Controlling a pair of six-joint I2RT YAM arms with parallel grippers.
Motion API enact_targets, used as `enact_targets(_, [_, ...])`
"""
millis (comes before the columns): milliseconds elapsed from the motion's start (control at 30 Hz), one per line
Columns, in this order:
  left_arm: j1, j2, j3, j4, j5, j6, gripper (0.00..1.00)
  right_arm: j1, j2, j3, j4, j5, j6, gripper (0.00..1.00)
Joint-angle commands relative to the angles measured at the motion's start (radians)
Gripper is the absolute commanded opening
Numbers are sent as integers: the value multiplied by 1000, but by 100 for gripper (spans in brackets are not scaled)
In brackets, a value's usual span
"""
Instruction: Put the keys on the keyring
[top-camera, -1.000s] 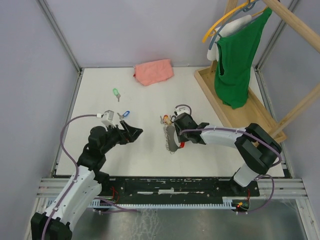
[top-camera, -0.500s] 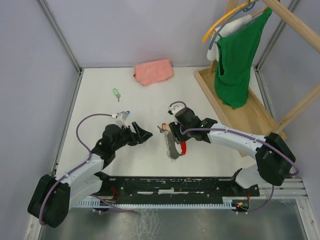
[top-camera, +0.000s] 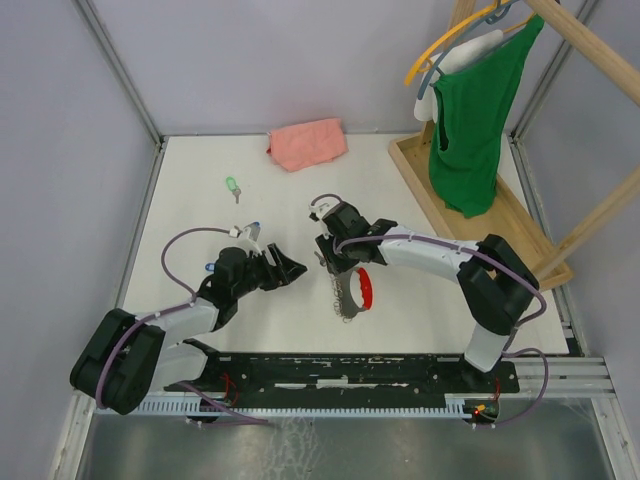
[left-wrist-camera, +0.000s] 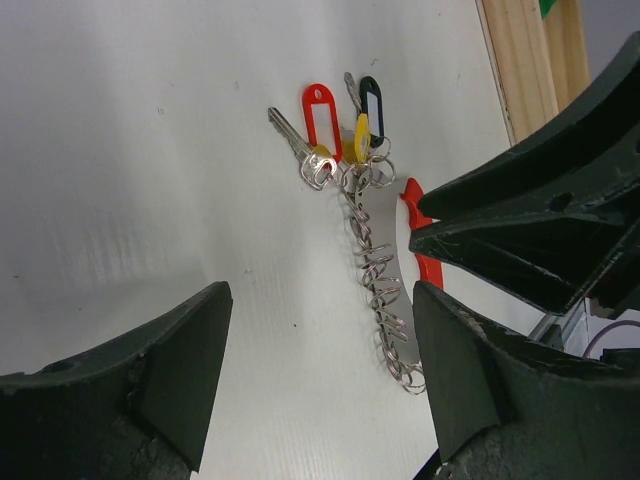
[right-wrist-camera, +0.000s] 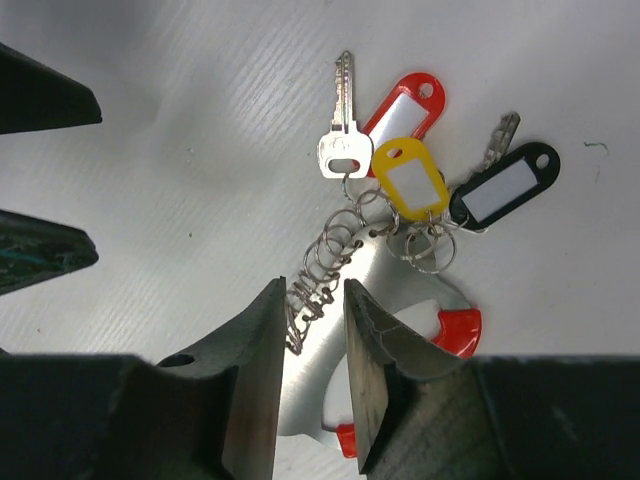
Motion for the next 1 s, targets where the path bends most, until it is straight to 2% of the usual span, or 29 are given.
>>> enact_targets(0, [-3,4,-5,75,-11,-2,79,3,60,83,15,24,-7,36])
enact_targets(367, [-4,-12,-5,41,-16,33,78,5,166,137,4,72,3,30])
enact_targets(767, [-3,-16,-5,29,-13,42,78,5,211,158,-19,102,3,30])
enact_targets(967, [-3,-26,-3,19,-11,44,78,12,214,176,-46,92,-11,34])
